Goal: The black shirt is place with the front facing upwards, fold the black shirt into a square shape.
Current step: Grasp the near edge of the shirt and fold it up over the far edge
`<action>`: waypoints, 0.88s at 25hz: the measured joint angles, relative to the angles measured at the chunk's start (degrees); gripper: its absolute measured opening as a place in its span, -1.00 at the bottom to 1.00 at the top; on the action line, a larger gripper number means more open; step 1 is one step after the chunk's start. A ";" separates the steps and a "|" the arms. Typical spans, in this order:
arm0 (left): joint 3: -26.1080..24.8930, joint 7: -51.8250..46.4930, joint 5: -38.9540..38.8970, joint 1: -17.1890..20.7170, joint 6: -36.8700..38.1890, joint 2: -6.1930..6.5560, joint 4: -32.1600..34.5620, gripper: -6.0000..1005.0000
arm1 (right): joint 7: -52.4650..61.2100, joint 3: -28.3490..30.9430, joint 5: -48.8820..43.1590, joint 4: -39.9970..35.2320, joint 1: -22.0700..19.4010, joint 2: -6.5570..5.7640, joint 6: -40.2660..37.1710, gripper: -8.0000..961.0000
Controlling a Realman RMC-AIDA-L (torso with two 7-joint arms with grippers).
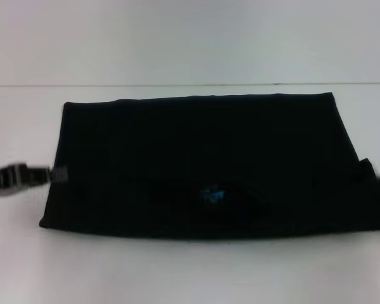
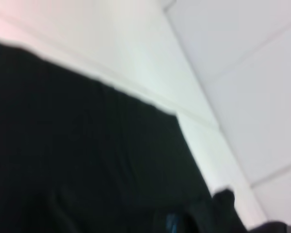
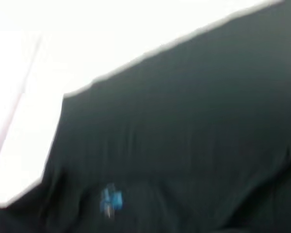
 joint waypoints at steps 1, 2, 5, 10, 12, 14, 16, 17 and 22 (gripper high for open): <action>-0.06 -1.11 -1.58 -0.80 -2.74 0.07 -0.22 -0.99 | 0.18 0.58 1.38 0.39 0.28 -0.19 1.39 -0.86; -0.06 -1.11 -1.58 -0.80 -2.74 0.07 -0.22 -0.98 | 0.47 1.07 3.01 0.99 0.67 -0.43 3.31 -0.86; 0.22 -2.61 -2.72 -2.84 -9.11 0.06 -1.66 -0.98 | 1.00 1.22 7.25 3.56 2.10 -0.65 10.00 -0.85; 0.54 -3.13 -2.95 -6.46 -23.16 -0.45 -7.06 -0.98 | -1.26 -0.10 9.80 9.71 5.98 0.58 24.58 -0.84; 1.48 -3.14 -2.97 -7.67 -28.63 -0.56 -9.74 -0.98 | -2.53 -1.65 9.75 12.57 7.57 1.34 31.38 -0.84; 2.90 -3.19 -2.99 -8.88 -33.59 -0.55 -12.49 -0.98 | -3.08 -3.50 9.75 14.75 8.86 1.90 37.01 -0.83; 4.36 -3.13 -3.00 -9.87 -37.41 -0.63 -14.27 -0.98 | -3.27 -6.53 9.75 17.01 10.51 2.71 43.53 -0.83; 5.16 -3.12 -3.01 -10.22 -39.11 -0.85 -14.66 -0.98 | -3.27 -7.87 9.75 17.54 11.15 3.05 45.66 -0.83; 7.16 -3.22 -3.66 -11.88 -44.44 -1.89 -14.57 -0.99 | -2.86 -12.90 9.56 18.57 14.29 4.88 56.12 -0.82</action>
